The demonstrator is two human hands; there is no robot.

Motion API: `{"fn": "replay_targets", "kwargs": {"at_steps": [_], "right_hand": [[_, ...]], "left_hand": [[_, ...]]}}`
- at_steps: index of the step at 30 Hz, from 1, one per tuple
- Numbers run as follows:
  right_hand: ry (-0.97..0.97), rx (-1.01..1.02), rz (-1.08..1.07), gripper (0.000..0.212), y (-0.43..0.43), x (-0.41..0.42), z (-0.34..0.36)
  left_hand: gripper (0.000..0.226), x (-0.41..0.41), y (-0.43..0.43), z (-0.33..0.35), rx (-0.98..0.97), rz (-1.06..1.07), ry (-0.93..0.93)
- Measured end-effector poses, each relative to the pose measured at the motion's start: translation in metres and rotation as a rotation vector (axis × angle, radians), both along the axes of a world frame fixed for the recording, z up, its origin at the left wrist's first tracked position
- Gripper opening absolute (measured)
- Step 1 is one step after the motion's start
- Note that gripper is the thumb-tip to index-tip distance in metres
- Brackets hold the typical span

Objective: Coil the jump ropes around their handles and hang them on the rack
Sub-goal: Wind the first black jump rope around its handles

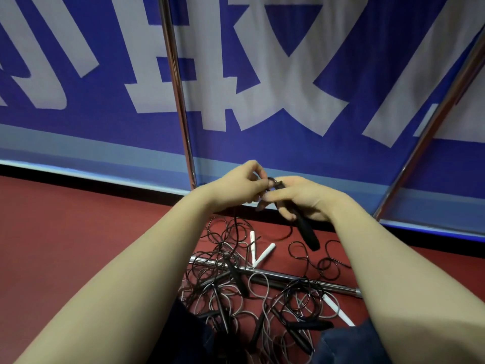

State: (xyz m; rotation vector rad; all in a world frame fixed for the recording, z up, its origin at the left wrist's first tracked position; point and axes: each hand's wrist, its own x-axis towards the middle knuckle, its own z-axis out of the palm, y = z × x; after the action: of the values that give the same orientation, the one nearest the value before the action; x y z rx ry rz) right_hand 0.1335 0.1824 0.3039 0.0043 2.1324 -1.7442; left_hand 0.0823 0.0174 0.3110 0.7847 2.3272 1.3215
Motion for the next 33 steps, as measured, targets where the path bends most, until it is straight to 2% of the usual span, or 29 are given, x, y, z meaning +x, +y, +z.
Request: {"fn": "replay_targets", "kwargs": {"at_steps": [2,4,5,7,9,10,11,13,15,16,18,19,21,23,24,26,28,29,31,33], "right_hand": [[0.064,0.116,-0.066,0.014,-0.002,-0.003,0.004],[0.121,0.119,-0.182,0.020,0.002,-0.007,0.004],[0.152,0.040,-0.303,0.019,0.007,-0.010,0.002],[0.205,-0.223,-0.702,0.019,0.023,-0.019,-0.004],[0.232,-0.557,-1.130,0.023,0.053,-0.021,-0.012],[0.233,-0.706,-1.258,0.025,0.070,-0.019,-0.019],[0.200,-0.729,-1.310,0.027,0.084,-0.013,-0.026],[0.063,-0.510,-1.264,0.027,0.097,-0.002,-0.046],[-0.116,-0.174,-1.122,0.019,0.087,0.000,-0.068],[-0.192,-0.047,-1.027,0.008,0.076,-0.002,-0.076],[-0.279,0.135,-0.838,0.031,0.052,-0.010,-0.084],[-0.259,0.149,-0.741,0.039,0.041,-0.013,-0.080],[-0.212,0.017,-0.507,0.037,0.017,-0.016,-0.065],[-0.187,-0.154,-0.254,0.032,-0.003,-0.015,-0.043],[-0.170,-0.171,-0.138,0.032,-0.011,-0.015,-0.031],[-0.140,-0.034,0.059,0.030,-0.021,-0.016,-0.016],[-0.119,0.234,0.243,0.033,-0.025,-0.013,-0.008],[-0.129,0.305,0.310,0.032,-0.026,-0.012,-0.007],[-0.133,0.253,0.281,0.021,-0.024,-0.012,-0.012],[-0.056,0.126,0.019,0.018,-0.019,-0.018,-0.019]], "left_hand": [[0.014,-0.003,-0.008,0.004,0.028,0.033,-0.023],[0.029,-0.009,-0.019,0.007,-0.014,0.052,-0.041],[0.036,-0.012,-0.025,0.006,-0.060,0.046,-0.061],[0.039,-0.015,-0.038,-0.003,-0.205,-0.017,-0.156],[0.030,-0.021,-0.053,-0.026,-0.472,-0.161,-0.281],[0.023,-0.023,-0.060,-0.038,-0.640,-0.252,-0.352],[0.017,-0.023,-0.067,-0.049,-0.785,-0.331,-0.413],[0.012,-0.025,-0.076,-0.058,-0.890,-0.371,-0.433],[0.013,-0.027,-0.077,-0.051,-0.796,-0.271,-0.338],[0.014,-0.026,-0.074,-0.044,-0.709,-0.199,-0.300],[0.015,-0.023,-0.066,-0.032,-0.524,-0.119,-0.306],[0.017,-0.020,-0.061,-0.026,-0.468,-0.126,-0.325],[0.017,-0.014,-0.049,-0.020,-0.441,-0.155,-0.322],[0.016,-0.011,-0.038,-0.018,-0.473,-0.174,-0.245],[0.016,-0.011,-0.035,-0.018,-0.490,-0.175,-0.202],[0.017,-0.014,-0.033,-0.016,-0.535,-0.166,-0.123],[0.022,-0.018,-0.036,-0.016,-0.577,-0.129,-0.051],[0.027,-0.020,-0.038,-0.017,-0.581,-0.095,-0.006],[0.030,-0.025,-0.044,-0.018,-0.531,-0.046,0.028],[0.018,-0.027,-0.048,-0.021,-0.432,-0.050,-0.051]]}}
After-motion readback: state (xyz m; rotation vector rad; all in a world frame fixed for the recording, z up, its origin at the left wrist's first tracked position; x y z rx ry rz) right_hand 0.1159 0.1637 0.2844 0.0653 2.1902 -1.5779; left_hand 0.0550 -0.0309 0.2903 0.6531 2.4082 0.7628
